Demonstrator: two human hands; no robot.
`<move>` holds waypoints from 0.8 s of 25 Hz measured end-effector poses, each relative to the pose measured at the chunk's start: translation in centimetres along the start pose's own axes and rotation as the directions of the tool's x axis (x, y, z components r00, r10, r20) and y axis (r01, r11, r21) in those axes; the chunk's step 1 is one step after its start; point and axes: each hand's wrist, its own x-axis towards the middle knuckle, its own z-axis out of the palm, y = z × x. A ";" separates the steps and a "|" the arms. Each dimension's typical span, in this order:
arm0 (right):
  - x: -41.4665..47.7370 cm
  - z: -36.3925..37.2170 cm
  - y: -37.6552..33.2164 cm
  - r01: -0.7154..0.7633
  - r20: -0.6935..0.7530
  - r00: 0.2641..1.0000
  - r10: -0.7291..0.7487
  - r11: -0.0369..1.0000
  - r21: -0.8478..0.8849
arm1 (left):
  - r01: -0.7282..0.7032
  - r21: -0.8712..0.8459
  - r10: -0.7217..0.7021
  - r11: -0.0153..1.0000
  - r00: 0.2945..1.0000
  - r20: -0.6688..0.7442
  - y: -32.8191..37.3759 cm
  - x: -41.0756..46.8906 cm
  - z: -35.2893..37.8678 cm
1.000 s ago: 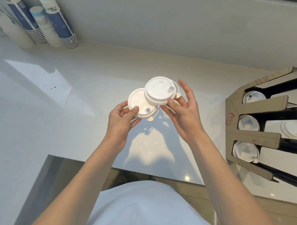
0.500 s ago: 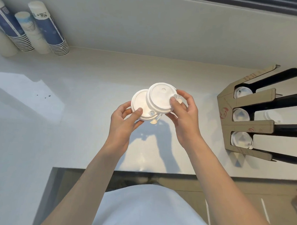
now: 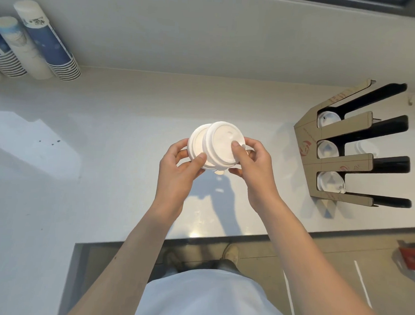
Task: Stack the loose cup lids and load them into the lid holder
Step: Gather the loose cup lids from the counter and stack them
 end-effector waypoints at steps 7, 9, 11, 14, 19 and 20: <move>1.0 -1.3 -0.9 -0.016 -0.032 0.999 0.019 0.997 0.072 | -0.054 0.036 0.054 0.998 0.999 0.002 0.2 -0.5 3.3; 1.2 -1.8 -1.0 -0.015 -0.029 0.999 0.018 0.997 0.081 | -0.079 0.047 0.078 0.996 0.997 0.007 0.2 -0.8 4.5; 1.4 -2.4 -1.1 -0.011 -0.038 0.999 0.014 0.997 0.078 | -0.102 0.044 0.101 0.994 0.995 0.026 0.2 -0.9 5.6; 1.8 -3.7 -1.2 0.003 -0.056 0.998 0.001 0.998 0.061 | -0.098 0.027 0.096 0.995 0.994 0.058 0.0 -0.8 6.7; 2.2 -5.4 -1.3 0.025 -0.065 0.998 -0.024 0.999 0.022 | -0.104 0.063 0.101 0.993 0.994 0.053 -0.2 -1.2 8.7; 2.1 -5.6 -1.2 0.032 -0.063 0.998 -0.031 0.999 0.018 | -0.109 0.073 0.106 0.991 0.993 0.042 -0.2 -1.2 9.1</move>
